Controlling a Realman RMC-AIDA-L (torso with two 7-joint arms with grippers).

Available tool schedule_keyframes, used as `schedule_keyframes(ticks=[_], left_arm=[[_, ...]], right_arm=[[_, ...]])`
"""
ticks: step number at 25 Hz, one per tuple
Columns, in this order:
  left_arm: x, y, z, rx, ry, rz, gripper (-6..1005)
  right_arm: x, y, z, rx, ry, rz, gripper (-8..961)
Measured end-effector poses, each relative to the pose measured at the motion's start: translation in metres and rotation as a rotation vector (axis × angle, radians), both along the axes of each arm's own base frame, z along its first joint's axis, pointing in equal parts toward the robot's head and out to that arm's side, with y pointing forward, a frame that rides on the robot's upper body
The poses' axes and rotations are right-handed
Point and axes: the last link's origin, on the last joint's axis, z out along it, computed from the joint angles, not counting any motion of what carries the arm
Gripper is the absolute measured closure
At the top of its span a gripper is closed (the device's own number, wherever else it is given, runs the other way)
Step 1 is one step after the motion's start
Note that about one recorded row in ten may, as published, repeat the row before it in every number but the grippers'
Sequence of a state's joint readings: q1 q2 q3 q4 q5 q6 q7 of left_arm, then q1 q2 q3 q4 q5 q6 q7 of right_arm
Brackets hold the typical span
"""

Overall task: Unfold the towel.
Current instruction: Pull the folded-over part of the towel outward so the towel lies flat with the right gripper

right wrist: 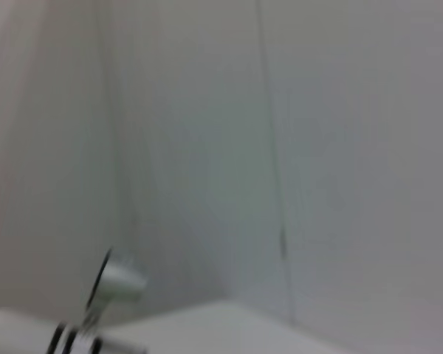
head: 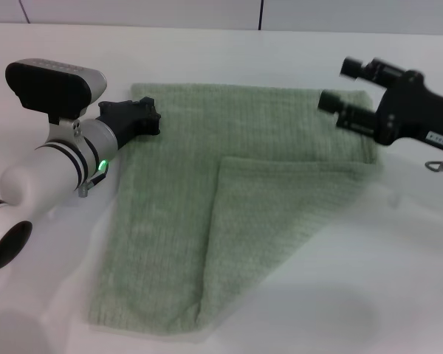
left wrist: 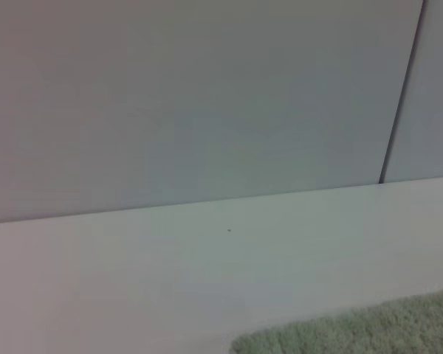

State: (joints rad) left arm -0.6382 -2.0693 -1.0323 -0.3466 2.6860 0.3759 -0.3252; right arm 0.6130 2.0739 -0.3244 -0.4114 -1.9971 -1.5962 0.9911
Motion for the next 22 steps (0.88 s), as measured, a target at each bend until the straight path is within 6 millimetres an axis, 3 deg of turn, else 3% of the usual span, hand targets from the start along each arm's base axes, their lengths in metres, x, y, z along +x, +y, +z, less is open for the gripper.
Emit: schedule_keyframes(ticks=[13, 22], left_arm=[[0.001, 0.001, 0.001, 0.003, -0.002, 0.0, 1000], [0.002, 0.002, 0.001, 0.004, -0.003, -0.001, 1000]], right_arm=[[-0.02, 0.022, -0.026, -0.215, -0.238, -0.019, 237], [-0.034, 0.036, -0.021, -0.256, -0.337, -0.017, 237]])
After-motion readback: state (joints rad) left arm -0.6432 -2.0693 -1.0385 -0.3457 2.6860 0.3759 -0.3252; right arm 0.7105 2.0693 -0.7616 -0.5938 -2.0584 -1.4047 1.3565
